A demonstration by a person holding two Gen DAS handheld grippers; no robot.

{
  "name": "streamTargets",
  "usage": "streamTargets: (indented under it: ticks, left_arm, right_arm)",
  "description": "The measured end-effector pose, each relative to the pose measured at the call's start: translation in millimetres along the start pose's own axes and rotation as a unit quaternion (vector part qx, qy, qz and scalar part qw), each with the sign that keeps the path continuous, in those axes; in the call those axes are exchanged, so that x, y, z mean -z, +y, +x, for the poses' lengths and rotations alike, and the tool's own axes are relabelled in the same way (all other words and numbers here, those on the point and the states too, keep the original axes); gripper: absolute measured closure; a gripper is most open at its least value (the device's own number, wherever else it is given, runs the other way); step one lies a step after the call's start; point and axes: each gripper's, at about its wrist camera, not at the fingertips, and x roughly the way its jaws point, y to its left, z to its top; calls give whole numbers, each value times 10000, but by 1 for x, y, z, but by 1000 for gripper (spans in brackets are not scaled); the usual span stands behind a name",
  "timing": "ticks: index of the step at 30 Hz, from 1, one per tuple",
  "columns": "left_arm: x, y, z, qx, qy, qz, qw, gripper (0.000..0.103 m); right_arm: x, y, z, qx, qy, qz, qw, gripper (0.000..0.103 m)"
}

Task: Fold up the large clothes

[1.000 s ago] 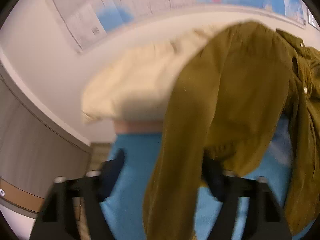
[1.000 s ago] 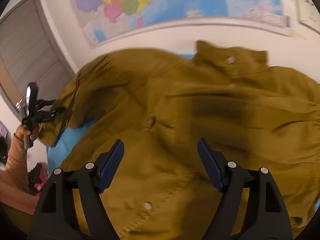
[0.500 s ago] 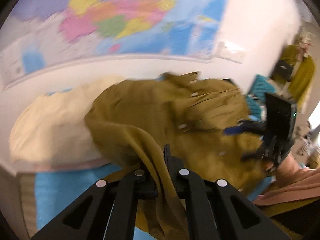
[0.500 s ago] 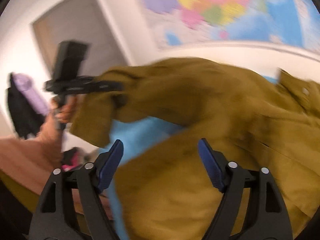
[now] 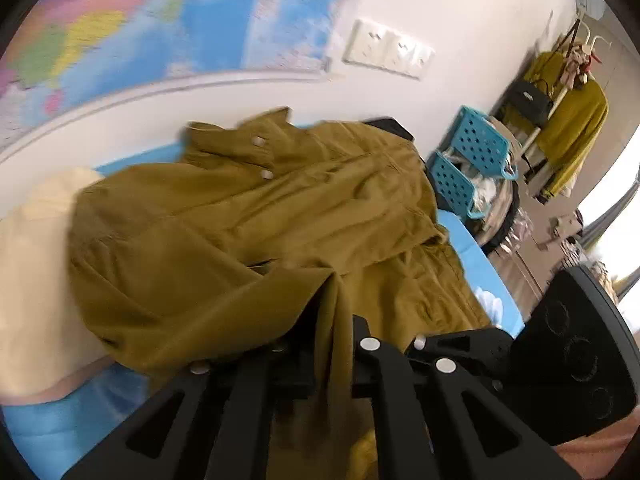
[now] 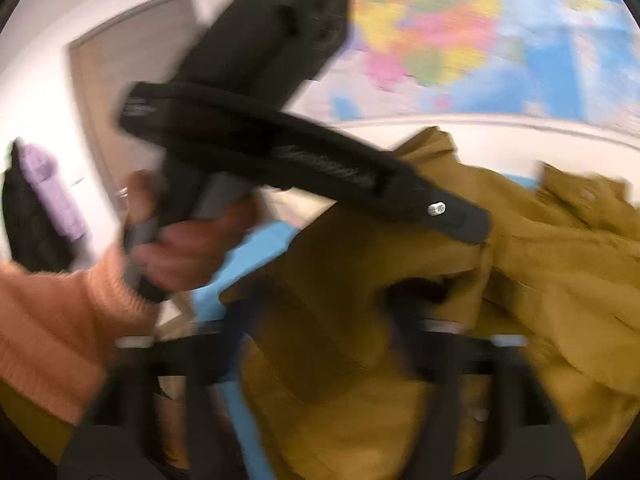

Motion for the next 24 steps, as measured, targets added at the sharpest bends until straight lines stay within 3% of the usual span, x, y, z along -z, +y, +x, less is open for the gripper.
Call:
streamTargets:
  ticks: [2,4,6,8,9,11,13,15,16,17,18,19,22,24]
  left_arm:
    - [-5,-9,0,292,-115,93,9995,66]
    - [-9,-13,-15,554,-439,138,9974,46]
    - [-9,-15,-43,964,-1011,298,9898,39]
    - [-3,-15,-65,661,-1593,438,9840,14]
    - [3,-12,-77,205,-1997,530,9782,10]
    - [9,2,-76,-32,-2088,407,9771,9]
    - [15,27,-54,-229,-1713,-60,9849,10]
    - [28,49,-12,-781,-1127,-321,9900,13]
    - [33,56,3,-965,-926,-346,9904,15]
    - [38,62,18,-1093,-722,-381,9906,18]
    - [45,69,33,-1172,-505,-425,9909,19]
    - [54,74,50,-1240,-284,-468,9908,21]
    - [66,76,69,-1554,-122,-304,9873,21]
    - [70,80,74,-1774,-75,-258,9838,27]
  right_arm:
    - [-4,-28,-24,-206,-138,455,9987,100]
    - [-11,-63,-64,-347,-460,964,9937,101]
    - [-17,-92,-98,-319,-738,1281,9885,101]
    - [-21,-123,-127,-59,-941,1580,9829,101]
    - [-20,-145,-140,91,-970,1842,9781,101]
    - [-13,-177,-150,641,-829,2154,9709,101]
    - [3,-217,-140,1063,-234,2602,9594,99]
    - [24,-245,-125,1583,313,2935,9422,93]
    - [32,-252,-118,1963,602,2925,9340,82]
    - [38,-257,-115,2249,749,2887,9276,50]
    - [42,-256,-117,2292,666,2893,9270,31]
    - [44,-254,-121,2164,506,2900,9309,29]
    - [46,-242,-136,1886,114,2798,9413,26]
    - [47,-228,-141,1687,-51,2562,9518,11]
